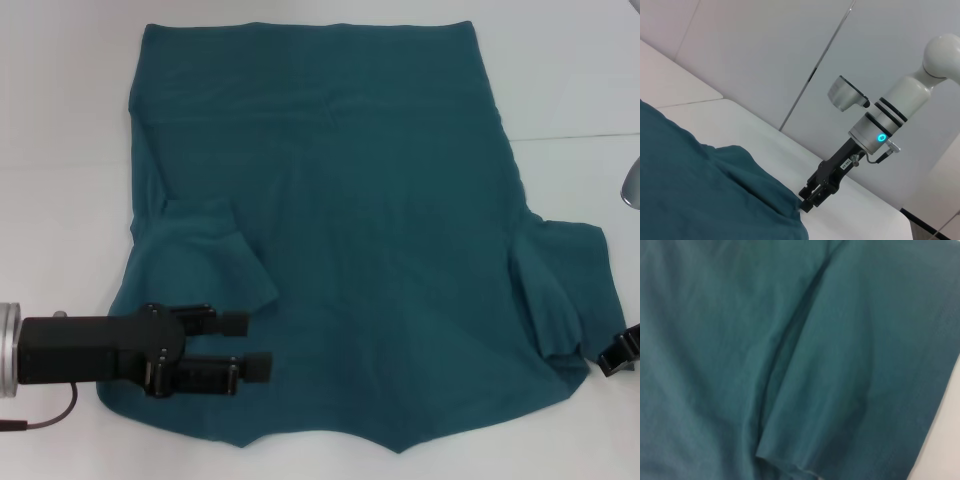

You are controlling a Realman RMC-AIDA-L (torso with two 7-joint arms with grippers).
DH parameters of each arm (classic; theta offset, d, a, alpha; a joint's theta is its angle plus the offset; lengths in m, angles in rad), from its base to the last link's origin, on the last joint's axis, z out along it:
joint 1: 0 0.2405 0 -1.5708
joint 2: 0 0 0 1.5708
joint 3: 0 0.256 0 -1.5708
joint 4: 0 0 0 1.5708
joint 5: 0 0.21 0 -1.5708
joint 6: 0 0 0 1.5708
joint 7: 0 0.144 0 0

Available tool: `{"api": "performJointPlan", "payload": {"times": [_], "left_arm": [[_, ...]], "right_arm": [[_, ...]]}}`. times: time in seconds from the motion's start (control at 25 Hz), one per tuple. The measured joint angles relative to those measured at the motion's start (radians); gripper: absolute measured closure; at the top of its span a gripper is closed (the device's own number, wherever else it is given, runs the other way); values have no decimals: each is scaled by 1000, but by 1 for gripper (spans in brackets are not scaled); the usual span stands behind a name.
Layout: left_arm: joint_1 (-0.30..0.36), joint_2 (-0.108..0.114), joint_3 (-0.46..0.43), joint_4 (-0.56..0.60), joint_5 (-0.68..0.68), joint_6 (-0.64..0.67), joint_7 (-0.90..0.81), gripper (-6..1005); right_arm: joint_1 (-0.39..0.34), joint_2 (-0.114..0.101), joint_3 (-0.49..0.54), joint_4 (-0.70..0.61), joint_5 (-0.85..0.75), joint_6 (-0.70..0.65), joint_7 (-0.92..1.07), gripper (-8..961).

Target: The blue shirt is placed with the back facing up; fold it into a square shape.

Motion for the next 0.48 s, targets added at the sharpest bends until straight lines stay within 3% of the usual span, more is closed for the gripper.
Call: {"api": "performJointPlan", "payload": {"times": [0.48], "left_arm": [[0, -3, 0, 0, 0, -4, 0, 137]], "right_arm": [[7, -2, -13, 36, 0, 27, 3, 412]]}}
